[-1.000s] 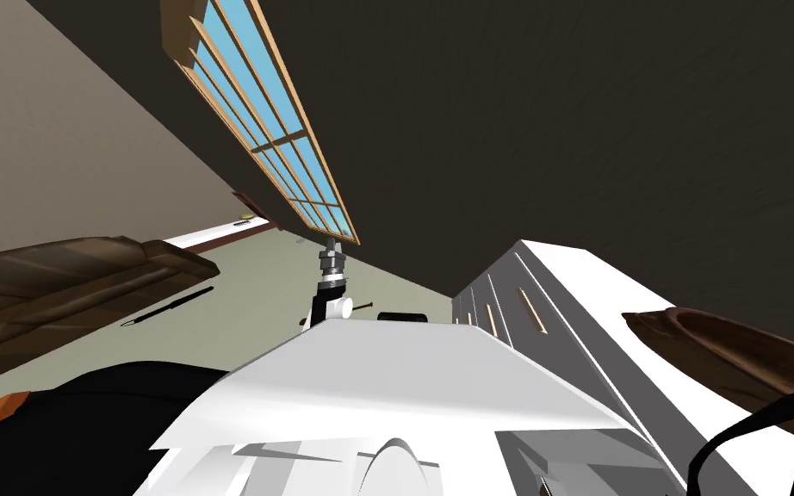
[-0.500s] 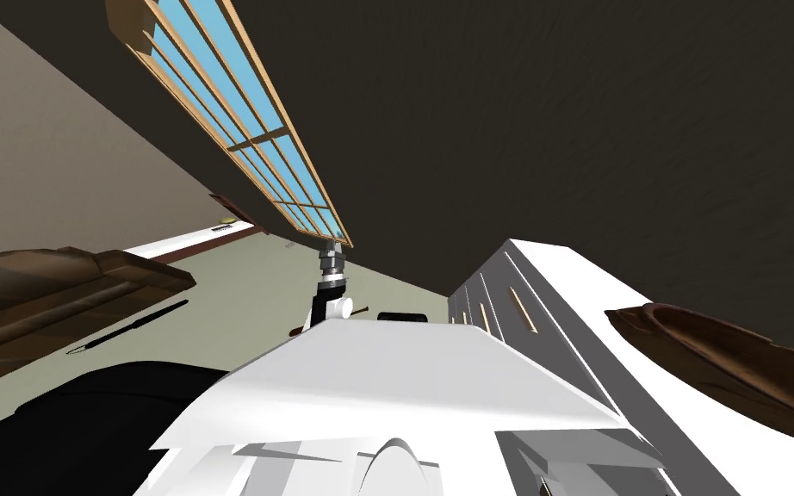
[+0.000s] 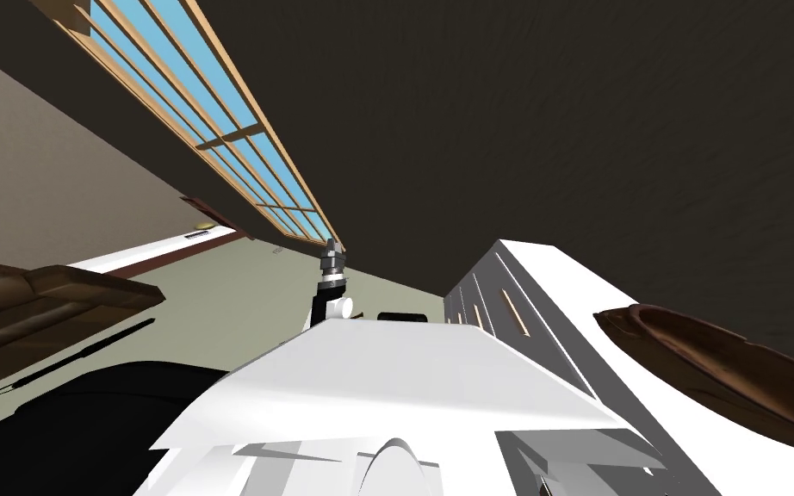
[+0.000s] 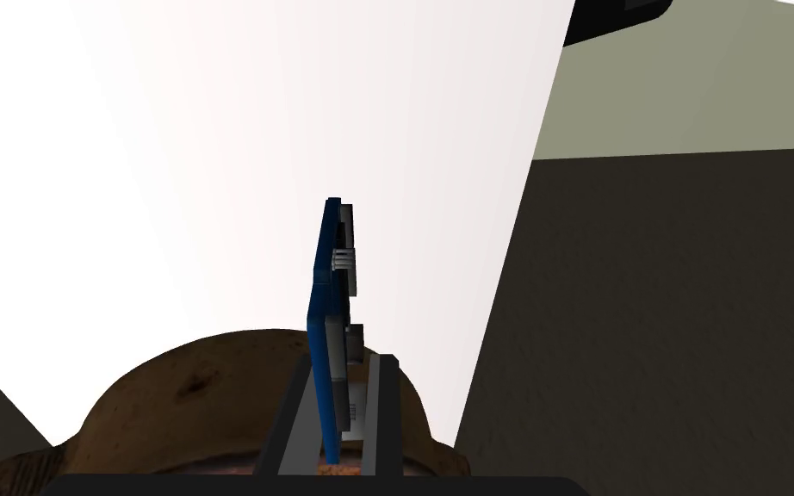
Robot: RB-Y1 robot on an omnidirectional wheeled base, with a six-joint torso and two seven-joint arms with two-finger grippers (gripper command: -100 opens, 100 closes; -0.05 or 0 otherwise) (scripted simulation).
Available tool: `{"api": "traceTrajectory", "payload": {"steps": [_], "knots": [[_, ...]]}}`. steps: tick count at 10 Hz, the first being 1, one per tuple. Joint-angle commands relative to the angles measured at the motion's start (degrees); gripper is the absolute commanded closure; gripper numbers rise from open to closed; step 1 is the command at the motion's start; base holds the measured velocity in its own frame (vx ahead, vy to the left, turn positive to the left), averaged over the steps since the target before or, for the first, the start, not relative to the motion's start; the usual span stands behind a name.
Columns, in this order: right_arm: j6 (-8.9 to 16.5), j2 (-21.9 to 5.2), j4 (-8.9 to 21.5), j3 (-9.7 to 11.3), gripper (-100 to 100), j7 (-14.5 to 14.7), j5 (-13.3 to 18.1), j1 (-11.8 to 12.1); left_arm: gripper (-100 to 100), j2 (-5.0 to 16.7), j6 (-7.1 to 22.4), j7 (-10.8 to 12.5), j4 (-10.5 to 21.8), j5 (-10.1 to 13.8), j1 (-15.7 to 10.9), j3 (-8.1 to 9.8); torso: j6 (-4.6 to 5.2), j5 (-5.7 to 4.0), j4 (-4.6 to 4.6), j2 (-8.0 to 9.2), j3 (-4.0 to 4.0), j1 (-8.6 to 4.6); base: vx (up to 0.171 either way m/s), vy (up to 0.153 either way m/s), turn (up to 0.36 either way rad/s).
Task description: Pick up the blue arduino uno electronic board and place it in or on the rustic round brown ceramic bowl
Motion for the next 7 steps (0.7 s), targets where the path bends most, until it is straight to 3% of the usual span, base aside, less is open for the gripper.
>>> {"api": "traceTrajectory", "payload": {"steps": [1, 7], "knots": [[-2.6, -0.1, 0.4, -1.9, 100, -1.6, 1.3, -0.7, 0, 0.0, 0.0, 0.0, 0.0, 0.0, 0.0, 0.0, 0.0, 0.0, 0.0, 0.0, 0.0, 0.0, 0.063, -0.04, -0.109], [-10.0, -0.3, 1.5, -9.2, 100, -7.1, 5.4, -1.7, 0, 0.0, 0.0, 0.0, 0.0, 0.0, 0.0, 0.0, 0.03, 0.05, -0.08, -0.05, -0.07, 0.06, 0.066, -0.04, -0.097]]}}
